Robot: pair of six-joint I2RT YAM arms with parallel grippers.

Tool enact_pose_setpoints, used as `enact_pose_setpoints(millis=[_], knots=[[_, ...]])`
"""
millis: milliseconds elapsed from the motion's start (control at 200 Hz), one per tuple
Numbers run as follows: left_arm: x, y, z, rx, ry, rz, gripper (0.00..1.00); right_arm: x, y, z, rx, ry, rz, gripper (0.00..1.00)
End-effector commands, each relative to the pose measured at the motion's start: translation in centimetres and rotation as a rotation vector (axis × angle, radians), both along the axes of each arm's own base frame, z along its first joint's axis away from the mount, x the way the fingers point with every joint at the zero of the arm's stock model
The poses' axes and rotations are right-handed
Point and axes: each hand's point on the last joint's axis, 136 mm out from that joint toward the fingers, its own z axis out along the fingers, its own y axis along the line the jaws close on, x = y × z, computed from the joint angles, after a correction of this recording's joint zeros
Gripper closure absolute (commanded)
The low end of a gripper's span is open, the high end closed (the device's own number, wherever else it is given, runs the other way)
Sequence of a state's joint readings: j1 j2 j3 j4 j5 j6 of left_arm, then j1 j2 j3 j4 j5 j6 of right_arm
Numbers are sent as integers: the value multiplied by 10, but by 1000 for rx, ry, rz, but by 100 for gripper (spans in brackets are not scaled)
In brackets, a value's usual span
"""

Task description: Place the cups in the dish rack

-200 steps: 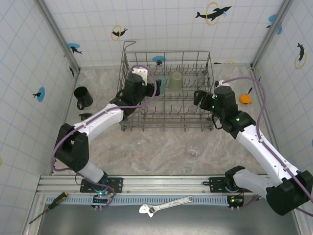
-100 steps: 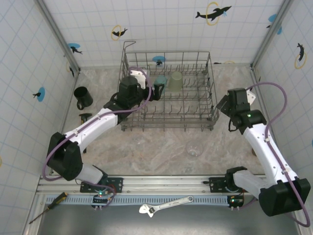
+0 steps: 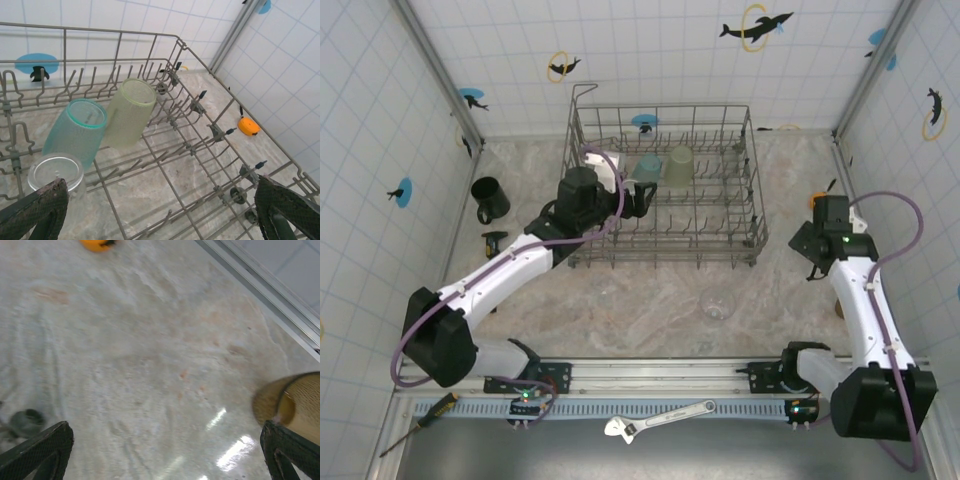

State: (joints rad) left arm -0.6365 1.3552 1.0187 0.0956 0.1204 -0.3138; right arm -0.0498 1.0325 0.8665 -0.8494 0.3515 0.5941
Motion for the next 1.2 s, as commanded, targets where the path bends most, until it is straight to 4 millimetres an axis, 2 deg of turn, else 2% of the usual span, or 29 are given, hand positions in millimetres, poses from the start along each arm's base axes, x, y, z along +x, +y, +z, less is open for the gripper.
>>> enact_pose_setpoints(millis=[0,310,606,816,1086,1196], knots=[[-5,-5,-8,32,6,-25,2,-18,-7,-11,14,41,6,0],[-8,-7,-8,47,-1,-27,2,-37,-30,-28,44,88,-40,0],[-8,-8,-13,59,9,-25,2,-46,-40,-52,120,109,-77,2],[-6,-7,-17,71,16,-12,2,-44,-46,-62,157,115,-93,12],[-5,-6,-18,120,-18,-10,2,-42,-61,-62,120,143,-125,20],[-6,-6,-18,125,-21,-9,2,-40,-60,-64,127,139,-121,27]])
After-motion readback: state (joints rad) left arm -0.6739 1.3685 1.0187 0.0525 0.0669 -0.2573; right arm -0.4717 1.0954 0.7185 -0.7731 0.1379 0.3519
